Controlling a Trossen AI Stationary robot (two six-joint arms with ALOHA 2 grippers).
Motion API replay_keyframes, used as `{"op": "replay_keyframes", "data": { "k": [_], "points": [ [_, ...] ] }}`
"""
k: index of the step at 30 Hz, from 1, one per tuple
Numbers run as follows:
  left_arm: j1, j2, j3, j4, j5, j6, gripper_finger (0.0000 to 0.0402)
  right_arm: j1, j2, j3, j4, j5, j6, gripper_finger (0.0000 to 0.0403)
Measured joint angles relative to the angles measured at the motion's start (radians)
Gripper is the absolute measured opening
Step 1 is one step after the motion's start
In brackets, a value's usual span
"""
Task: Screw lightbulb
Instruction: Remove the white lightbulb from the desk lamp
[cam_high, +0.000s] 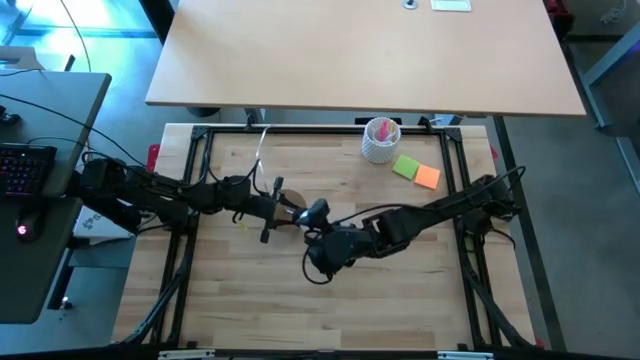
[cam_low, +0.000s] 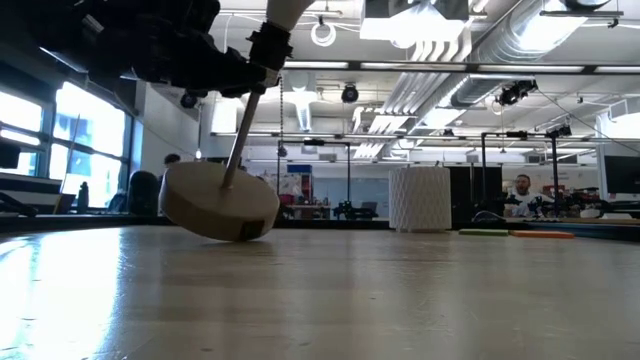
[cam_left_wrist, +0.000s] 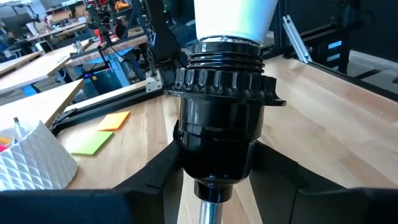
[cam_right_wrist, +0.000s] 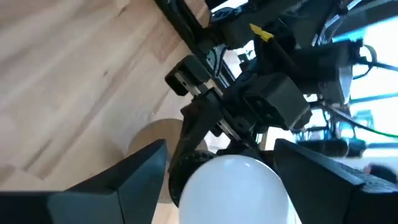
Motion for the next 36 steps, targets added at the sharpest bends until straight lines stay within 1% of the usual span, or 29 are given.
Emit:
{"op": "replay_keyframes", "data": {
  "k": [4, 6, 9, 10, 12, 16, 18, 20, 23, 27, 29, 33, 36],
  "points": [
    [0.0, 0.0, 0.0, -0.001, -0.015, 0.0, 0.014, 0.024, -0.004, 0.0, 0.044, 0.047, 0.098, 0.0298],
    [0.0, 0.0, 0.0, -0.001, -0.034, 0.002, 0.014, 0.035, -0.021, -0.001, 0.053, 0.051, 0.185, 0.0299],
    [0.001, 0.0, 0.0, -0.002, -0.046, 0.003, 0.014, 0.048, -0.061, -0.001, 0.052, 0.117, 0.392, 0.0299],
    [0.001, 0.0, 0.0, -0.002, -0.048, 0.002, 0.014, 0.051, -0.077, -0.001, 0.038, 0.148, 0.471, 0.0299],
    [0.001, 0.0, 0.0, -0.002, -0.048, 0.002, 0.014, 0.049, -0.106, -0.001, -0.002, 0.177, 0.625, 0.0299],
    [0.001, 0.0, 0.0, 0.0, -0.048, 0.006, 0.014, 0.025, -0.122, 0.0, -0.109, 0.17, 0.955, 0.0299],
    [0.001, 0.0, 0.0, 0.0, -0.049, 0.006, 0.014, 0.003, -0.116, -0.001, -0.157, 0.137, 1.053, 0.0299],
    [0.001, 0.0, 0.0, 0.001, -0.05, 0.001, 0.014, -0.02, -0.106, -0.001, -0.174, 0.07, 1.077, 0.0299],
    [0.001, 0.001, 0.0, 0.001, -0.052, -0.001, 0.0139, -0.049, -0.082, -0.001, -0.147, -0.025, 1.06, 0.0299],
    [0.002, 0.001, 0.0, 0.001, -0.052, 0.006, 0.0139, -0.079, -0.057, -0.002, -0.129, -0.048, 1.047, 0.0299],
    [0.002, 0.001, 0.0, 0.001, -0.056, -0.001, 0.0139, -0.092, -0.052, -0.002, -0.137, -0.057, 1.015, 0.0298],
    [0.002, 0.001, 0.0, -0.002, -0.056, -0.001, 0.0139, -0.099, -0.048, -0.001, -0.13, -0.063, 0.905, 0.0285],
    [0.002, 0.001, 0.0, -0.002, -0.055, 0.003, 0.0139, -0.096, -0.047, 0.012, -0.143, -0.076, 0.766, 0.0268]
  ]
}}
